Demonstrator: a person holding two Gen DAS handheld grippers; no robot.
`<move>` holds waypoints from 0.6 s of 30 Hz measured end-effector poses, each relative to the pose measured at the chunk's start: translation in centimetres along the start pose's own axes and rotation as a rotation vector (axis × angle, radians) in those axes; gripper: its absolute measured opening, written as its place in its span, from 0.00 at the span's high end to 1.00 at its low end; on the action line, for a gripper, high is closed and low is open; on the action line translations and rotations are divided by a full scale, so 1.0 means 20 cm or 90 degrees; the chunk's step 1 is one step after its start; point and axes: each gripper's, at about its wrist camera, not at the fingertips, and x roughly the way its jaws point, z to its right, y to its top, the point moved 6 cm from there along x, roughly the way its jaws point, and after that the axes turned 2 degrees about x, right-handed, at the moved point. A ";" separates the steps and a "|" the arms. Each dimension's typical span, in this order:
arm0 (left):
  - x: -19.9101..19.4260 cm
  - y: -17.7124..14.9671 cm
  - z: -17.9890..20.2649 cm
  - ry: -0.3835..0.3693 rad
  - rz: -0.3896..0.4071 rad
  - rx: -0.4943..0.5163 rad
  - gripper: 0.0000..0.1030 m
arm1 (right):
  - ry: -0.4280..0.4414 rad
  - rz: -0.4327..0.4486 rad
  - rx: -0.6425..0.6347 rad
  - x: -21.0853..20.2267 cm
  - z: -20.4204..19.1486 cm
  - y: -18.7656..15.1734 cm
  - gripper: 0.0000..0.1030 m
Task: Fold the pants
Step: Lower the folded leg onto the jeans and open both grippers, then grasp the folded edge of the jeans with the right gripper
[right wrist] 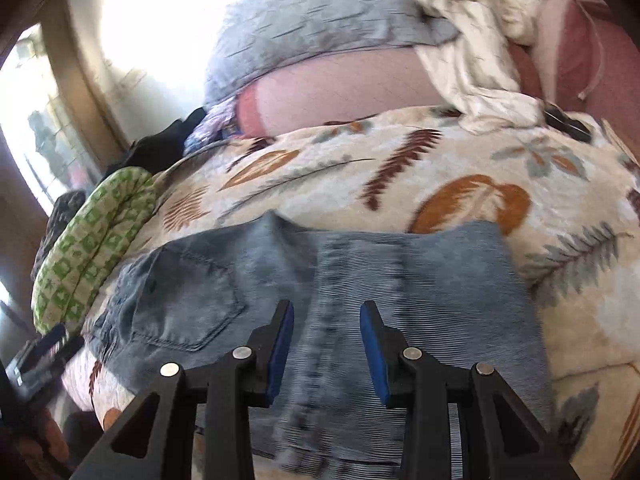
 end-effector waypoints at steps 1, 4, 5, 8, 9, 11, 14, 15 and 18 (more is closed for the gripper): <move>0.00 -0.01 -0.06 0.011 0.002 -0.033 0.17 | 0.004 -0.007 -0.010 0.02 -0.04 -0.01 0.63; 0.00 -0.07 -0.21 0.054 0.026 -0.103 0.15 | 0.035 -0.034 -0.031 0.07 -0.17 -0.04 0.63; 0.00 -0.08 -0.23 0.063 0.028 -0.112 0.15 | 0.048 -0.042 -0.034 0.08 -0.22 -0.04 0.63; 0.06 -0.12 -0.29 0.069 0.013 -0.129 0.15 | 0.074 -0.069 -0.059 0.13 -0.38 -0.05 0.63; 0.08 -0.13 -0.31 0.068 0.004 -0.136 0.15 | 0.080 -0.078 -0.082 0.15 -0.47 -0.04 0.63; 0.11 -0.16 -0.34 0.057 -0.001 -0.151 0.15 | 0.097 -0.094 -0.134 0.19 -0.66 -0.02 0.63; 0.13 -0.19 -0.36 0.029 0.006 -0.170 0.15 | 0.131 -0.119 -0.184 0.26 -0.92 0.02 0.53; 0.14 -0.20 -0.36 0.011 0.013 -0.175 0.15 | 0.139 -0.122 -0.192 0.28 -0.98 0.04 0.47; 0.17 -0.24 -0.34 -0.021 0.022 -0.186 0.15 | 0.159 -0.127 -0.220 0.36 -1.20 0.08 0.46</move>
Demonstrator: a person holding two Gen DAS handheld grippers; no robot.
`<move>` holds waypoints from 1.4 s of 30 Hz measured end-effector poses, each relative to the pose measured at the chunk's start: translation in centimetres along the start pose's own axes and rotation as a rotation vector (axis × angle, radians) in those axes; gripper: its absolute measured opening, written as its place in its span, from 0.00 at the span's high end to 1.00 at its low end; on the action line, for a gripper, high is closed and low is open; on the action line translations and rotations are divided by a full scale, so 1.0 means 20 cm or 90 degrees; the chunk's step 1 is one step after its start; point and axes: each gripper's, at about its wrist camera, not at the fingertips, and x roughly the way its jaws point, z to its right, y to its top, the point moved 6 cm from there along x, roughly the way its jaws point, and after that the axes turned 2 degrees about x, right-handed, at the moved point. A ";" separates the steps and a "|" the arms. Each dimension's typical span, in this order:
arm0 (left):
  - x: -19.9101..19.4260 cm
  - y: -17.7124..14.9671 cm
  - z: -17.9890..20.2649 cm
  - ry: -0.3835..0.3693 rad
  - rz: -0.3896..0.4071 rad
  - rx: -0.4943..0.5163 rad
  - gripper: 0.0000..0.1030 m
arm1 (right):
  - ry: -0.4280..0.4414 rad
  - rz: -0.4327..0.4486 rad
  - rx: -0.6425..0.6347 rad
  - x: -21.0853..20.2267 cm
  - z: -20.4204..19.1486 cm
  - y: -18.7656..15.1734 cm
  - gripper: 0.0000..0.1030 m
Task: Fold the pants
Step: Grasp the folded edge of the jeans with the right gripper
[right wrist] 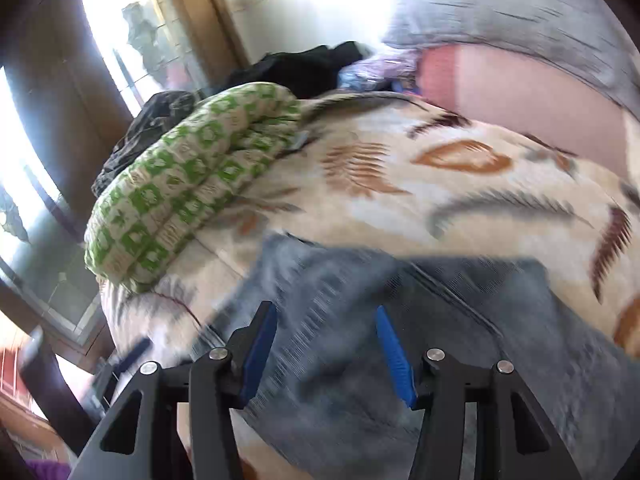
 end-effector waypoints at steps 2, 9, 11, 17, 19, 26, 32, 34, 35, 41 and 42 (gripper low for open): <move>0.03 -0.01 -0.01 -0.008 -0.010 -0.012 0.15 | -0.002 -0.007 -0.018 0.07 -0.07 0.06 0.46; 0.07 0.00 -0.03 -0.015 -0.008 -0.043 0.14 | -0.004 -0.037 -0.051 0.27 -0.23 0.15 0.46; 0.08 0.01 -0.02 -0.017 -0.006 -0.037 0.14 | -0.008 -0.048 -0.064 0.32 -0.26 0.17 0.46; 0.11 0.02 0.01 -0.018 -0.008 -0.017 0.14 | -0.028 -0.066 -0.071 0.43 -0.27 0.22 0.44; 0.12 0.02 0.01 -0.017 -0.013 -0.021 0.14 | -0.033 -0.072 -0.074 0.46 -0.28 0.22 0.42; 0.15 0.02 -0.01 -0.014 -0.019 -0.026 0.14 | -0.075 -0.102 -0.135 0.54 -0.30 0.23 0.42; 0.16 0.03 -0.01 -0.013 -0.019 -0.025 0.14 | -0.080 -0.096 -0.136 0.55 -0.29 0.28 0.42; 0.16 0.03 -0.01 -0.013 -0.020 -0.025 0.14 | -0.082 -0.099 -0.137 0.56 -0.29 0.28 0.42; 0.16 0.03 -0.01 -0.013 -0.020 -0.024 0.14 | -0.085 -0.102 -0.139 0.57 -0.28 0.28 0.42; 0.17 0.03 0.01 -0.013 -0.017 -0.016 0.14 | -0.102 -0.119 -0.144 0.63 -0.26 0.28 0.42; 0.17 0.03 0.01 -0.014 -0.016 -0.015 0.13 | -0.103 -0.121 -0.142 0.64 -0.25 0.28 0.42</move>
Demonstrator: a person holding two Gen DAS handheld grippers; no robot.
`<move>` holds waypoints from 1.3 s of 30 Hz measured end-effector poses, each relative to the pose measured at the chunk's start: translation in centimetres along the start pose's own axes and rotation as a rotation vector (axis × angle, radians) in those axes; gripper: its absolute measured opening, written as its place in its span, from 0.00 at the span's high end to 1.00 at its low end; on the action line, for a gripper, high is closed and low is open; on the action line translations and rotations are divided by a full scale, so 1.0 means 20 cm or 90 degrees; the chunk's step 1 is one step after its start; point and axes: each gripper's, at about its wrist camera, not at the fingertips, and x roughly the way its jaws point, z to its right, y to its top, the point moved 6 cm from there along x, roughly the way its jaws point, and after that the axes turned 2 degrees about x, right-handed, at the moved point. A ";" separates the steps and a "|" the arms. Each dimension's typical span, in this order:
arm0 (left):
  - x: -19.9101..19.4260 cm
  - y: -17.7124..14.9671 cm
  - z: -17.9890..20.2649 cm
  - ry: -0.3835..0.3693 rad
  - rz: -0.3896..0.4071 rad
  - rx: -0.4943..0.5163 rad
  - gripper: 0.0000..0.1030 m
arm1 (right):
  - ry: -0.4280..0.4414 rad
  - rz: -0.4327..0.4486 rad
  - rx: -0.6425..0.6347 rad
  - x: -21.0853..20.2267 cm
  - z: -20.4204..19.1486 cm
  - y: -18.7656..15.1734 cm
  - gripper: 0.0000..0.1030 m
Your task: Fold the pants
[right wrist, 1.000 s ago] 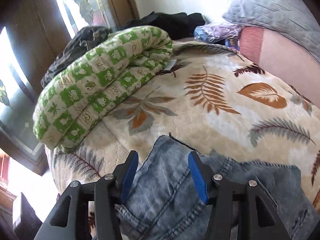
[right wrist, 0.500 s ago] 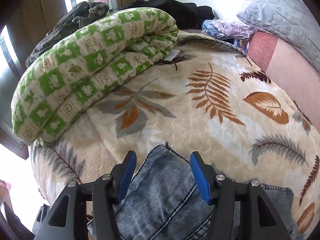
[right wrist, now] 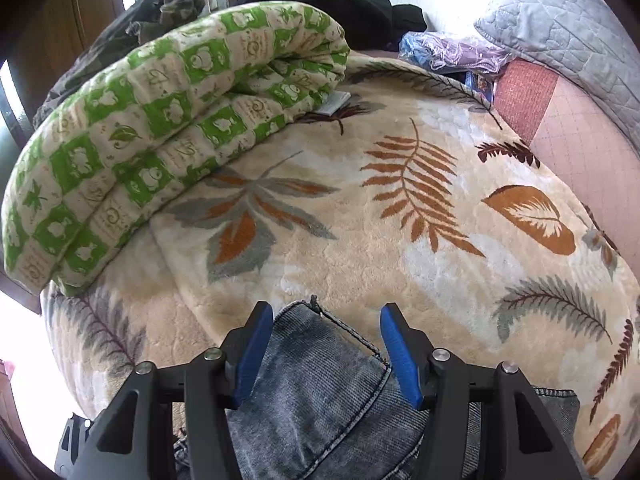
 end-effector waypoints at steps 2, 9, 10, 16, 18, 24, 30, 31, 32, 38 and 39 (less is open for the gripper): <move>0.00 0.00 0.00 0.000 0.000 0.001 0.13 | 0.001 -0.004 0.002 0.02 0.00 0.00 0.42; 0.01 0.01 0.01 -0.008 0.007 0.003 0.13 | -0.030 -0.027 -0.036 0.09 -0.02 -0.02 0.38; 0.01 0.01 0.01 -0.010 0.008 0.003 0.13 | -0.036 -0.032 -0.040 0.11 -0.02 -0.02 0.37; 0.02 0.00 0.04 -0.030 0.011 0.011 0.10 | -0.033 -0.064 -0.031 0.20 0.03 -0.07 0.38; 0.02 0.01 0.05 -0.031 0.013 0.013 0.10 | -0.019 -0.060 -0.015 0.21 0.04 -0.08 0.40; 0.03 0.00 0.11 -0.064 0.005 0.038 0.10 | -0.019 -0.051 -0.044 0.20 0.01 -0.09 0.56; 0.04 -0.04 0.22 -0.115 -0.012 0.102 0.10 | -0.026 -0.052 -0.057 0.16 -0.01 -0.11 0.75; 0.04 -0.04 0.23 -0.124 -0.012 0.104 0.13 | -0.018 -0.050 -0.048 0.15 0.01 -0.11 0.75; 0.05 -0.04 0.23 -0.133 -0.015 0.102 0.18 | -0.011 -0.046 -0.038 0.13 0.02 -0.10 0.76; 0.01 -0.02 0.20 -0.172 -0.001 0.050 0.20 | 0.009 0.000 0.002 -0.01 0.06 -0.09 0.77; -0.01 -0.01 0.19 -0.176 0.003 0.043 0.20 | 0.014 0.012 0.014 -0.05 0.08 -0.09 0.77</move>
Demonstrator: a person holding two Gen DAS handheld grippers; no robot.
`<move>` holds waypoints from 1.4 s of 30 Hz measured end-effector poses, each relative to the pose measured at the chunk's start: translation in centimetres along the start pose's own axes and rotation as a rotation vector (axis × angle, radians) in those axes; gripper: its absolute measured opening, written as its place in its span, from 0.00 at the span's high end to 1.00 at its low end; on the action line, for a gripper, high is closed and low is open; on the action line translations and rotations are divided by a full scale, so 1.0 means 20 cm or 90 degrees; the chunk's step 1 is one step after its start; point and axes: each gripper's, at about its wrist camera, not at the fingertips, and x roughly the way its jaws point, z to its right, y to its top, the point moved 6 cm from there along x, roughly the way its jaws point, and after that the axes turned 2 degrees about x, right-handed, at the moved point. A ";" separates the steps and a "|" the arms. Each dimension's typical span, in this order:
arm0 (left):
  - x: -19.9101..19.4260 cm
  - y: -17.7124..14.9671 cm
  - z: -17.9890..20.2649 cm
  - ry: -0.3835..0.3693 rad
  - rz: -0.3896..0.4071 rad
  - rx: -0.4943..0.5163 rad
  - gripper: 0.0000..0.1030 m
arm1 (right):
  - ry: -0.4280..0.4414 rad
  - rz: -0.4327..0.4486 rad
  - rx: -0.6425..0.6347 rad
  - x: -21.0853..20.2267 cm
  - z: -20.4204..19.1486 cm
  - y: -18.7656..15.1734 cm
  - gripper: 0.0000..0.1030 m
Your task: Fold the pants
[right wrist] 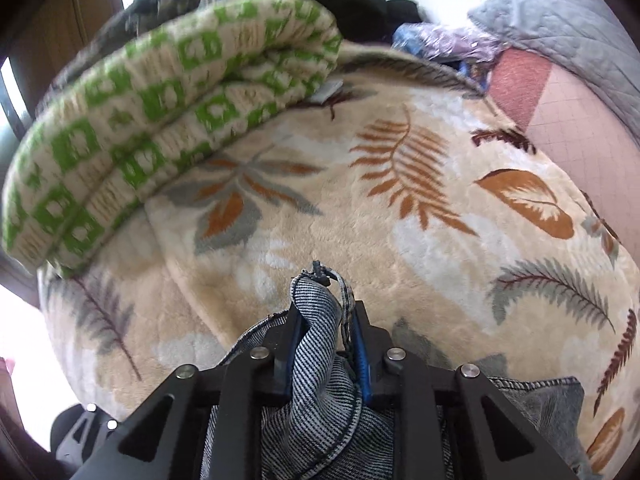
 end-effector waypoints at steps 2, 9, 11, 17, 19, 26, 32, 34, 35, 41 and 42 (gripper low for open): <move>-0.04 0.01 -0.01 -0.019 0.015 -0.022 0.16 | 0.007 0.026 0.023 -0.07 0.03 0.01 0.77; -0.14 0.05 0.02 -0.019 0.088 -0.019 0.07 | 0.032 0.094 0.089 -0.26 0.15 0.00 0.77; -0.12 0.05 0.00 -0.017 0.081 -0.031 0.07 | 0.039 0.102 0.100 -0.28 0.17 0.00 0.77; -0.09 0.04 -0.08 -0.020 0.062 -0.095 0.07 | 0.045 0.112 0.112 -0.30 0.20 -0.02 0.77; -0.07 0.03 -0.10 -0.012 0.049 -0.107 0.07 | 0.047 0.112 0.113 -0.30 0.20 -0.03 0.77; -0.02 0.00 -0.15 -0.038 0.016 -0.164 0.06 | 0.043 0.104 0.105 -0.28 0.18 -0.02 0.77; 0.00 0.02 -0.11 -0.099 0.009 -0.167 0.06 | 0.043 0.105 0.104 -0.28 0.18 -0.02 0.77; 0.01 0.02 -0.10 -0.115 0.009 -0.171 0.06 | 0.046 0.108 0.107 -0.29 0.19 -0.02 0.77; 0.01 0.03 -0.10 -0.126 0.010 -0.174 0.06 | 0.046 0.109 0.108 -0.30 0.19 -0.03 0.77; 0.01 0.04 -0.04 -0.154 0.007 -0.137 0.50 | 0.046 0.121 0.110 -0.36 0.20 -0.06 0.77; 0.00 0.04 -0.03 -0.166 0.003 -0.135 0.54 | 0.046 0.122 0.111 -0.36 0.20 -0.07 0.77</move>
